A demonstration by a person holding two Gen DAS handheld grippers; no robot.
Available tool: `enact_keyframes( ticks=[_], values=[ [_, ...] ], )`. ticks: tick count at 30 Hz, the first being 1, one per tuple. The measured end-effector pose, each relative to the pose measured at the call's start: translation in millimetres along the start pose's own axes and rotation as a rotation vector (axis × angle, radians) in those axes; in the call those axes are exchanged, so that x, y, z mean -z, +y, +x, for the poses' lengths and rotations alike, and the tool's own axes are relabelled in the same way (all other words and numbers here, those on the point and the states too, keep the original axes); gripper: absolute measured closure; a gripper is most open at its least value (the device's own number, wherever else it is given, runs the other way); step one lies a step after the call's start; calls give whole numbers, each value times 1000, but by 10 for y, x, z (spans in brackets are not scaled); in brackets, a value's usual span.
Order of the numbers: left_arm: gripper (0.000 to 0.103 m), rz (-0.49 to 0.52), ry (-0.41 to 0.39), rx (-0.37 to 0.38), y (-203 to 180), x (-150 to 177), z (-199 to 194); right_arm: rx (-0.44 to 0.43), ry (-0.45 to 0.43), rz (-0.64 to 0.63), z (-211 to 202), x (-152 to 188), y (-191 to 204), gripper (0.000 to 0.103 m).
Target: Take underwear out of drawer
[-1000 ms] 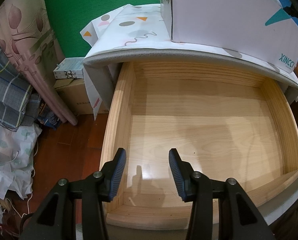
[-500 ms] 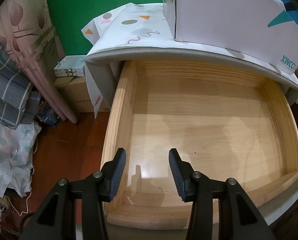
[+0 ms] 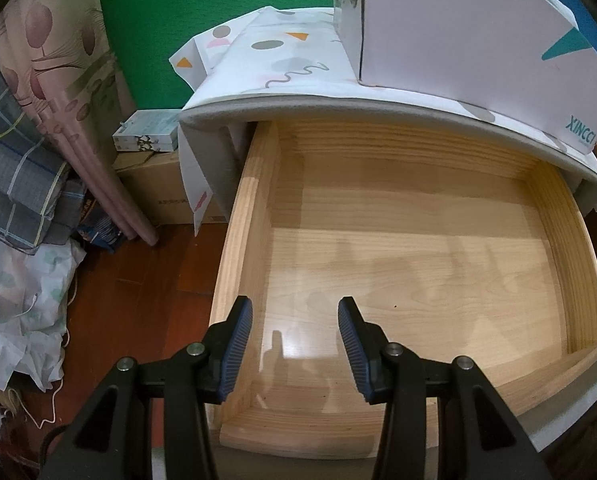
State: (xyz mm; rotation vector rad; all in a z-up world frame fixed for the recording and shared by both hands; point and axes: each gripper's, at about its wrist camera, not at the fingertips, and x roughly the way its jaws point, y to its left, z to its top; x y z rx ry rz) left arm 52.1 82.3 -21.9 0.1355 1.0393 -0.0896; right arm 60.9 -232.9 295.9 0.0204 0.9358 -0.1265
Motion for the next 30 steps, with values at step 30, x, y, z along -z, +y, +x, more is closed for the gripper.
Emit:
enact_keyframes(
  ticks=[30],
  values=[
    [57,50,-21,-39,-69,-20,-231,-55,284,59,557,2067,120,1]
  ],
)
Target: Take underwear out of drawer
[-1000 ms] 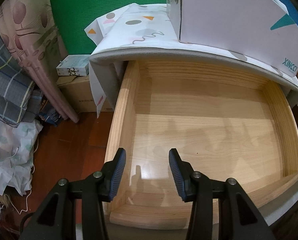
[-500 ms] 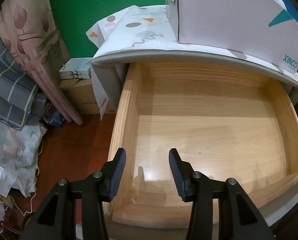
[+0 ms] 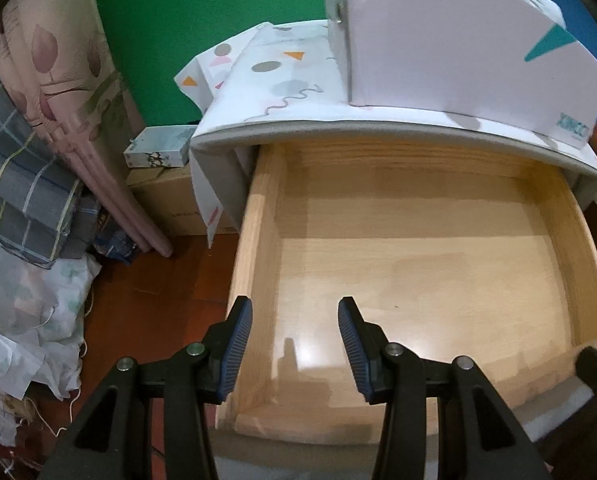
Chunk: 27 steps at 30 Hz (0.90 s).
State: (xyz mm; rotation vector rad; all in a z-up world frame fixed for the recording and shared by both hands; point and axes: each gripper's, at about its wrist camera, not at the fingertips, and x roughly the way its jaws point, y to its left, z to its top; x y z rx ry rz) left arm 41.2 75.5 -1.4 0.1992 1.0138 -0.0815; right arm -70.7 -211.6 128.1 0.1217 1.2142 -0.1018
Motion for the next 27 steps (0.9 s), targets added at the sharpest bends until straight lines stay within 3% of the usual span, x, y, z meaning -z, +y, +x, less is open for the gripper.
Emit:
enact_keyframes(
  ticks=[10,14,27],
  values=[
    [57,-9,-1,37,-84,71,-410,-3,3,14,-22,49,-4,1],
    [57,-10,-19,2,-154,158,-570,7,3,8,-44,70,14,1],
    [57,-27,-21,16,-301,376,-800,1,17,7,-82,187,12,1]
  ],
)
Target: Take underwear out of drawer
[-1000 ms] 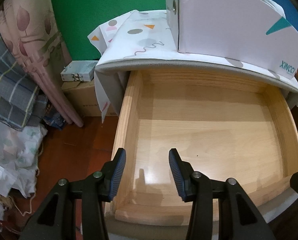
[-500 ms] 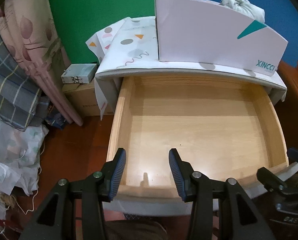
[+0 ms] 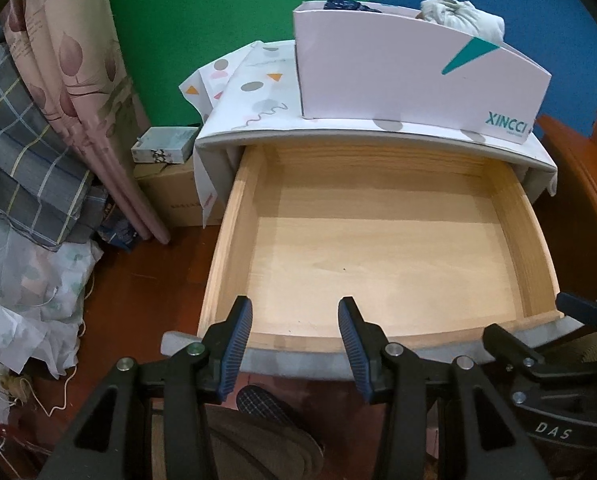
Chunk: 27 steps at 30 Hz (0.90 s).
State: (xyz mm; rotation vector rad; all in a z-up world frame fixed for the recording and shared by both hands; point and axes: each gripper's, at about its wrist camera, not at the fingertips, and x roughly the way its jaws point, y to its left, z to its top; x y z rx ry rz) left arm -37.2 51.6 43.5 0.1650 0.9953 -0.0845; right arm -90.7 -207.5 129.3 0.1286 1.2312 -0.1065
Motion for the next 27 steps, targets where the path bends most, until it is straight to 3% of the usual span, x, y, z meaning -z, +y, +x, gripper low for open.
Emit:
enact_keyframes(
  ticks=[27],
  values=[
    [57,12,12,31,-68,50,2,2,18,-3,-3,44,14,1]
  ],
)
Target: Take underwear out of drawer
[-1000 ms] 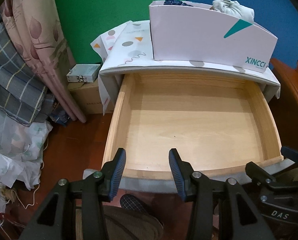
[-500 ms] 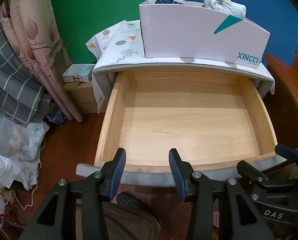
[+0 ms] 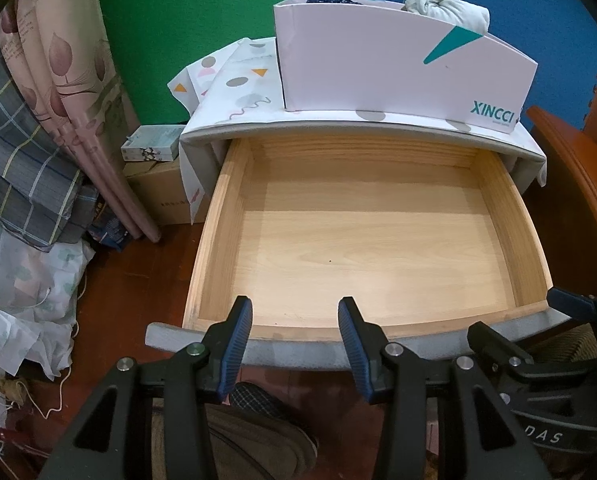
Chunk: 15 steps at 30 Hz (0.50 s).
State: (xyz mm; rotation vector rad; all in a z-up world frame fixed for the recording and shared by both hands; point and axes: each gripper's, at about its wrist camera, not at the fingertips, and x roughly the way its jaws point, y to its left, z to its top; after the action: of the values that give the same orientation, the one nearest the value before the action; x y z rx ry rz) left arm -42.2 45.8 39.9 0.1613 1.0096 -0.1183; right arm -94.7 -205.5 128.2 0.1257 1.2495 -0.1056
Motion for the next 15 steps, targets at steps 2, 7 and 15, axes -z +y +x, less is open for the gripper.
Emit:
enact_keyframes(
  ticks=[2,7,15],
  values=[
    [57,0,0,4,-4,0,0,-2,-2,1,-2,-1,-1,1],
    [57,-5,4,9,1,4,11,-1,4,-2,16,10,3,1],
    [57,-12,1,9,16,10,7,-2,8,-11,18,4,27,1]
  ],
)
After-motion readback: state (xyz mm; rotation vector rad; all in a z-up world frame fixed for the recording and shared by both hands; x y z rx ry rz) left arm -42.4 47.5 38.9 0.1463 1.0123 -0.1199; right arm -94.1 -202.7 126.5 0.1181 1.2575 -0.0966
